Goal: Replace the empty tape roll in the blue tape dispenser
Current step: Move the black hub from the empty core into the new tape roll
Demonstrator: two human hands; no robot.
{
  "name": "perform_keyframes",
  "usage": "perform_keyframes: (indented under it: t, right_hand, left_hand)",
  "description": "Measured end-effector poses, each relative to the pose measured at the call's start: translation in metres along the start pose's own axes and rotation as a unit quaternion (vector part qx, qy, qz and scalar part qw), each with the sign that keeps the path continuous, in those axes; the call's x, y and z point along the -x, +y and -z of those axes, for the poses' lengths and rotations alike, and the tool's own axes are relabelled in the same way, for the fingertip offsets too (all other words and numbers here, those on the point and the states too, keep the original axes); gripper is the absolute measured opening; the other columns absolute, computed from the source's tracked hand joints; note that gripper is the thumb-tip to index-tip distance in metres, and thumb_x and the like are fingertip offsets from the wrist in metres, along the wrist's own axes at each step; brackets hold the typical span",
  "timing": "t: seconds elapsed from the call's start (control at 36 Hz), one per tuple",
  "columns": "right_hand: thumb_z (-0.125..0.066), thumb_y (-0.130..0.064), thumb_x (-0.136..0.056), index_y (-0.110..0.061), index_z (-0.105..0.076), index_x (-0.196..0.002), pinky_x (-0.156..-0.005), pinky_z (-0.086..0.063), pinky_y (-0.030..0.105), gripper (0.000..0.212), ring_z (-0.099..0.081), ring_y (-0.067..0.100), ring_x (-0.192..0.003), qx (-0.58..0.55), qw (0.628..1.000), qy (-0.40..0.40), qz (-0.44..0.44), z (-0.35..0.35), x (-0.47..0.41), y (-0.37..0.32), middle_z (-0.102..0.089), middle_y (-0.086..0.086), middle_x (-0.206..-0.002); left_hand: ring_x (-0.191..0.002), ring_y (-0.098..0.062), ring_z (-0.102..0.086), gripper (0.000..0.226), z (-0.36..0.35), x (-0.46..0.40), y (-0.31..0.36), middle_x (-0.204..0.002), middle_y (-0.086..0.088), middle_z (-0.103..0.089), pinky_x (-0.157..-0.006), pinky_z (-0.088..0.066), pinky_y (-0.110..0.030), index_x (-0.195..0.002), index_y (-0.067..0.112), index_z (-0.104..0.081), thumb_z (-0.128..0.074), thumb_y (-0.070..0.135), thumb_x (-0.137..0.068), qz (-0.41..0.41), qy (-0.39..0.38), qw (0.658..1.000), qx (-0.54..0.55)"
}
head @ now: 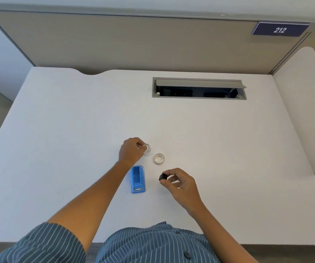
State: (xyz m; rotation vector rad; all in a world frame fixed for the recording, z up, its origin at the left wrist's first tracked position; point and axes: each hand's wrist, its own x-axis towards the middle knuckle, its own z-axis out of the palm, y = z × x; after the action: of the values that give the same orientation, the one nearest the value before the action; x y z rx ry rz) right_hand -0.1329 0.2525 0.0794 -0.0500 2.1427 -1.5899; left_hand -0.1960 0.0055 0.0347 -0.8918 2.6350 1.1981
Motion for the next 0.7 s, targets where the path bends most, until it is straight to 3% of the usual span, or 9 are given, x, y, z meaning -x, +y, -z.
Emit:
perform_keyframes:
  t: [0.19,0.44,0.58,0.7]
  right_hand:
    - [-0.088,-0.016,-0.089,-0.026,-0.081,-0.105,-0.078,-0.060,0.025,0.020,-0.073,0.016,-0.088,-0.001,1.000,-0.009,-0.022,0.000,-0.001,0.008,-0.080,-0.011,-0.105]
    - [-0.088,-0.015,-0.089,-0.025,-0.081,-0.103,-0.076,-0.060,0.023,0.019,-0.073,0.016,-0.086,-0.003,1.000,0.004,-0.030,0.003,-0.012,0.009,-0.080,-0.012,-0.101]
    - [-0.088,-0.016,-0.089,-0.026,-0.081,-0.105,-0.075,-0.060,0.022,0.020,-0.073,0.013,-0.086,-0.003,1.000,0.009,-0.030,0.003,-0.015,0.010,-0.080,-0.014,-0.101]
    - [-0.088,-0.018,-0.090,-0.027,-0.080,-0.105,-0.076,-0.061,0.022,0.020,-0.073,0.013,-0.088,-0.002,0.999,0.013,-0.036,0.003,-0.015,0.011,-0.080,-0.016,-0.102]
  left_hand:
    - [-0.092,-0.023,-0.071,0.011,-0.006,-0.011,0.006,-0.104,-0.002,-0.081,-0.076,-0.053,-0.031,-0.102,0.018,-0.080,-0.070,0.022,-0.095,0.002,-0.003,0.999,-0.036]
    - [-0.100,-0.026,-0.072,0.016,-0.010,-0.021,0.011,-0.108,-0.001,-0.078,-0.085,-0.057,-0.035,-0.109,0.021,-0.075,-0.073,0.024,-0.093,0.004,-0.005,1.000,-0.030]
    - [-0.096,-0.022,-0.070,0.022,-0.009,-0.021,0.007,-0.095,0.008,-0.069,-0.081,-0.052,-0.031,-0.112,0.021,-0.074,-0.078,0.028,-0.092,0.004,-0.009,1.000,-0.029]
    - [-0.092,-0.015,-0.063,0.025,-0.008,-0.017,0.004,-0.101,0.007,-0.070,-0.082,-0.050,-0.030,-0.116,0.021,-0.072,-0.077,0.032,-0.094,-0.026,0.013,0.999,-0.025]
